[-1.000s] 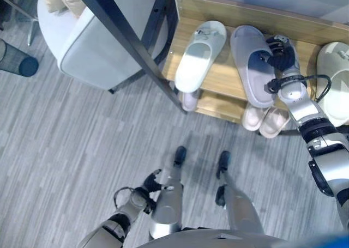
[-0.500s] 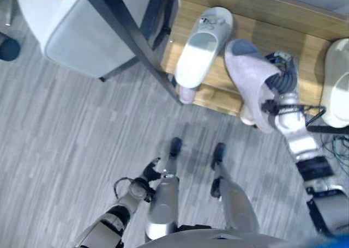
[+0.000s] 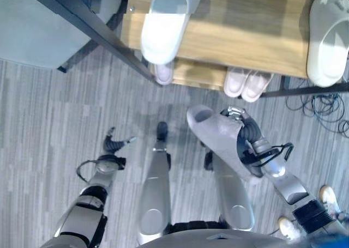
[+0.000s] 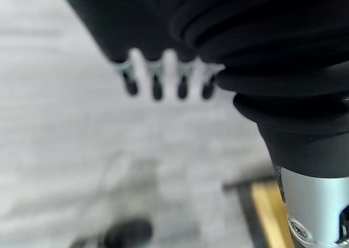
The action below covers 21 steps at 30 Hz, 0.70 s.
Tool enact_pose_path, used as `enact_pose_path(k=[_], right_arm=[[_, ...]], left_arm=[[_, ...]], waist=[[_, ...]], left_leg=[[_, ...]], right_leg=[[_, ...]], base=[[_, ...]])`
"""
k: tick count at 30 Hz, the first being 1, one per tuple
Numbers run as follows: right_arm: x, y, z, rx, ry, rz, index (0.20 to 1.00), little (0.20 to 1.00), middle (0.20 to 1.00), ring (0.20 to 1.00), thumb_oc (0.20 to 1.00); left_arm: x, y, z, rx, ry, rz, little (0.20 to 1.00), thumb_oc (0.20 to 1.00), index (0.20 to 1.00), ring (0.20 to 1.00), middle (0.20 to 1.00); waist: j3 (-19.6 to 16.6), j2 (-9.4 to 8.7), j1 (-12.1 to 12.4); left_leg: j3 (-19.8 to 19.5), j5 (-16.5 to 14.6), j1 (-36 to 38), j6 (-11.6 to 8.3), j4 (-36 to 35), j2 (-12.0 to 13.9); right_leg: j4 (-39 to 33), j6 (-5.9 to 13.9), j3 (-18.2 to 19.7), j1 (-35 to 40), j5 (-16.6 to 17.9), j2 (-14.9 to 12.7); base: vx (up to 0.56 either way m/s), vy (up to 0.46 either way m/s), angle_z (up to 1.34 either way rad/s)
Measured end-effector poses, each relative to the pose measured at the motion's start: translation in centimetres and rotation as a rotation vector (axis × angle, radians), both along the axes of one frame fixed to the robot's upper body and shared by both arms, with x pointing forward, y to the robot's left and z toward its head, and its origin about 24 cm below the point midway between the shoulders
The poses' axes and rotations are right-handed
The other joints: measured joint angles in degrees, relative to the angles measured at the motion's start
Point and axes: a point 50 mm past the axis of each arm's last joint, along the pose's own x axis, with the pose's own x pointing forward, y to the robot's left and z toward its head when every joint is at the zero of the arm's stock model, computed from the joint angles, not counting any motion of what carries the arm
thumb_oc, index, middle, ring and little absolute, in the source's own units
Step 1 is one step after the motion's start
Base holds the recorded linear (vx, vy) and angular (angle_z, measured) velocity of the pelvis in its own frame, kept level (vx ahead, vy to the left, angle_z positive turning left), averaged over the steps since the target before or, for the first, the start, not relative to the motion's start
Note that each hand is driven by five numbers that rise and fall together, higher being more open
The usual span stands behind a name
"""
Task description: Arrange the slippers neatly on the shoe rack.
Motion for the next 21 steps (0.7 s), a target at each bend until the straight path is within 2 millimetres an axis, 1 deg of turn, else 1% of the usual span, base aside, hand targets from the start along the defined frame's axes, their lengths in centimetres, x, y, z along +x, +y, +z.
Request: enact_pose_path(k=[1,2,3,4,5,6,8,9,10,11,12,13,14,15,16,17,18,19,20,21], right_arm=[[1.0,-0.5,-0.9,-0.005,0.027,-0.057,0.200,0.200,0.200,0.200,0.200],[1.5,-0.9,-1.0,-0.006,0.033,-0.097,0.200,0.200,0.200,0.200,0.200],[1.9,-1.0,-0.8,-0.006,0.022,-0.113,0.200,0.200,0.200,0.200,0.200],[2.5,-1.1,-0.2,-0.012,-0.005,-0.121,0.200,0.200,0.200,0.200,0.200],[3.6,-1.7,1.4,-0.033,-0.072,-0.158,0.200,0.200,0.200,0.200,0.200],[4.2,-1.9,2.4,-0.020,-0.111,-0.184,0.200,0.200,0.200,0.200,0.200],[5.9,-1.9,4.8,0.002,-0.193,-0.222,0.200,0.200,0.200,0.200,0.200],[7.9,-2.0,8.1,0.053,-0.284,-0.265,0.200,0.200,0.200,0.200,0.200],[8.4,-2.1,9.8,0.096,-0.332,-0.282,0.200,0.200,0.200,0.200,0.200],[8.9,-2.0,11.6,0.149,-0.373,-0.286,0.200,0.200,0.200,0.200,0.200],[9.8,-2.3,13.8,0.223,-0.411,-0.307,0.200,0.200,0.200,0.200,0.200],[10.1,-2.8,15.0,0.251,-0.435,-0.328,0.200,0.200,0.200,0.200,0.200],[10.4,-3.5,18.6,0.322,-0.524,-0.347,0.200,0.200,0.200,0.200,0.200],[10.4,-3.6,20.1,0.353,-0.558,-0.349,0.200,0.200,0.200,0.200,0.200],[10.6,-3.8,22.3,0.376,-0.604,-0.349,0.200,0.200,0.200,0.200,0.200],[10.9,-3.9,23.2,0.372,-0.611,-0.356,0.200,0.200,0.200,0.200,0.200],[11.2,-4.0,24.0,0.363,-0.609,-0.364,0.200,0.200,0.200,0.200,0.200],[11.2,-4.2,24.4,0.375,-0.616,-0.367,0.200,0.200,0.200,0.200,0.200],[11.1,-4.1,24.7,0.383,-0.625,-0.366,0.200,0.200,0.200,0.200,0.200],[11.1,-4.3,24.8,0.379,-0.626,-0.369,0.200,0.200,0.200,0.200,0.200]], left_arm=[[0.4,0.3,0.7,-0.002,-0.047,0.035,1.000,1.000,1.000,1.000,1.000],[0.6,0.3,0.9,-0.007,-0.060,0.039,1.000,1.000,1.000,1.000,1.000],[0.8,0.3,1.1,-0.017,-0.076,0.045,1.000,1.000,1.000,1.000,1.000],[0.9,0.3,1.3,-0.023,-0.089,0.053,1.000,1.000,1.000,1.000,1.000],[1.5,0.5,2.2,-0.050,-0.145,0.072,1.000,1.000,1.000,1.000,1.000],[1.7,0.5,2.6,-0.062,-0.170,0.078,1.000,1.000,1.000,1.000,1.000],[2.0,0.7,3.2,-0.073,-0.203,0.085,1.000,1.000,1.000,1.000,1.000],[2.7,0.6,3.9,-0.087,-0.233,0.084,1.000,1.000,1.000,1.000,1.000],[3.2,0.3,4.4,-0.095,-0.253,0.078,1.000,1.000,1.000,1.000,1.000],[3.3,0.1,4.5,-0.104,-0.260,0.071,1.000,1.000,1.000,1.000,1.000],[2.6,0.2,4.0,-0.101,-0.246,0.056,1.000,1.000,1.000,1.000,1.000],[2.3,0.2,3.8,-0.101,-0.246,0.046,1.000,1.000,1.000,1.000,1.000],[2.2,0.2,3.7,-0.119,-0.249,0.057,1.000,1.000,1.000,1.000,1.000],[2.0,0.4,3.6,-0.126,-0.246,0.060,1.000,1.000,1.000,1.000,1.000],[1.4,0.8,3.2,-0.136,-0.236,0.081,1.000,1.000,1.000,1.000,1.000],[0.8,1.0,2.7,-0.143,-0.220,0.084,1.000,1.000,1.000,1.000,1.000],[0.2,1.2,2.2,-0.159,-0.205,0.103,1.000,1.000,1.000,1.000,1.000],[0.0,1.2,1.8,-0.173,-0.198,0.120,1.000,1.000,1.000,1.000,1.000],[-0.3,1.4,1.6,-0.180,-0.194,0.127,1.000,1.000,1.000,1.000,1.000],[-0.5,1.4,1.5,-0.184,-0.190,0.128,1.000,1.000,1.000,1.000,1.000]], waist=[[0.03,0.61,-0.19],[0.04,0.70,-0.35],[0.09,0.97,-0.35],[0.08,1.14,-0.31],[0.06,1.21,-0.24],[0.19,1.38,-0.12],[0.00,1.61,0.62],[0.12,1.99,1.34],[0.16,2.01,2.17],[-0.16,2.39,3.01],[-0.34,2.85,3.93],[-0.86,3.22,3.52],[-1.48,4.69,4.61],[-1.96,5.34,4.65],[-2.00,5.82,5.05],[-1.88,6.01,5.29],[-1.85,6.12,5.42],[-1.96,6.28,5.50],[-1.96,6.31,5.36],[-1.83,6.21,5.70]], left_leg=[[-0.36,-3.59,-5.65,0.00,8.91,-1.45],[-0.34,-5.30,-8.35,0.87,12.85,-1.76],[-0.41,-6.27,-10.82,0.86,15.84,-2.34],[-0.48,-6.99,-13.20,1.34,18.49,-2.71],[-0.36,-10.03,-19.66,2.17,27.84,-4.07],[-0.42,-10.94,-22.18,1.77,30.84,-4.64],[-0.43,-12.36,-27.53,1.80,36.48,-4.74],[-0.29,-13.51,-33.44,1.71,42.31,-5.00],[-0.23,-13.54,-35.58,1.65,43.25,-5.03],[-0.19,-14.20,-37.71,2.91,46.05,-5.05],[0.50,-17.23,-39.91,4.74,52.11,-4.29],[0.81,-18.78,-41.94,4.33,56.32,-4.44],[0.63,-20.22,-46.39,3.46,61.24,-4.81],[0.20,-20.65,-48.79,3.63,63.64,-4.71],[0.28,-21.46,-52.02,3.72,68.28,-4.55],[0.46,-22.94,-53.50,3.58,72.54,-4.46],[0.32,-24.61,-54.80,3.36,76.79,-4.41],[0.19,-25.47,-56.60,3.02,79.48,-4.57],[-0.06,-26.14,-57.89,2.47,81.81,-4.69],[-0.15,-26.78,-58.74,2.39,83.95,-4.46]], right_leg=[[9.97,0.06,0.80,-6.26,-4.37,-1.32],[14.71,-0.21,1.28,-9.30,-6.30,-2.06],[18.06,-0.04,1.51,-11.90,-7.36,-2.72],[21.28,0.17,1.98,-14.26,-8.31,-2.94],[31.89,-0.65,3.83,-21.29,-12.47,-3.87],[35.10,-0.51,4.11,-23.79,-13.54,-4.47],[41.20,-0.50,4.57,-29.12,-15.39,-4.62],[46.71,-0.45,5.63,-35.28,-16.46,-4.80],[47.64,-0.48,5.87,-37.56,-16.48,-4.80],[49.68,0.14,5.97,-39.66,-17.49,-4.49],[59.80,-2.61,8.16,-42.17,-21.25,-3.34],[64.98,-2.75,9.37,-42.85,-24.81,-3.59],[69.28,-0.66,9.50,-46.42,-28.05,-4.63],[71.35,-0.98,9.34,-48.53,-28.42,-4.57],[76.01,-1.53,9.84,-51.77,-29.29,-4.57],[80.18,-1.90,10.44,-53.46,-30.40,-4.23],[84.39,-1.72,11.34,-54.92,-32.29,-4.20],[87.21,-1.12,11.73,-56.35,-33.35,-4.23],[89.61,-0.98,12.10,-57.70,-34.06,-4.12],[91.64,-1.23,12.53,-58.63,-34.77,-3.78]], base=[[-0.01,0.085,0.08],[-0.05,0.038,0.12],[-0.05,0.020,0.10],[-0.04,0.006,0.20],[-0.01,-0.002,0.25],[0.00,-0.005,0.26],[0.02,0.020,0.08],[0.05,0.047,-0.01],[0.09,0.042,-0.01],[0.09,0.000,-0.13],[0.11,-0.027,-0.04],[0.12,-0.032,0.02],[0.14,-0.039,0.09],[0.21,-0.044,0.00],[0.16,-0.038,-0.09],[0.18,-0.041,-0.13],[0.14,-0.050,-0.07],[0.14,-0.051,0.03],[0.20,-0.050,0.02],[0.12,-0.017,-0.05]])
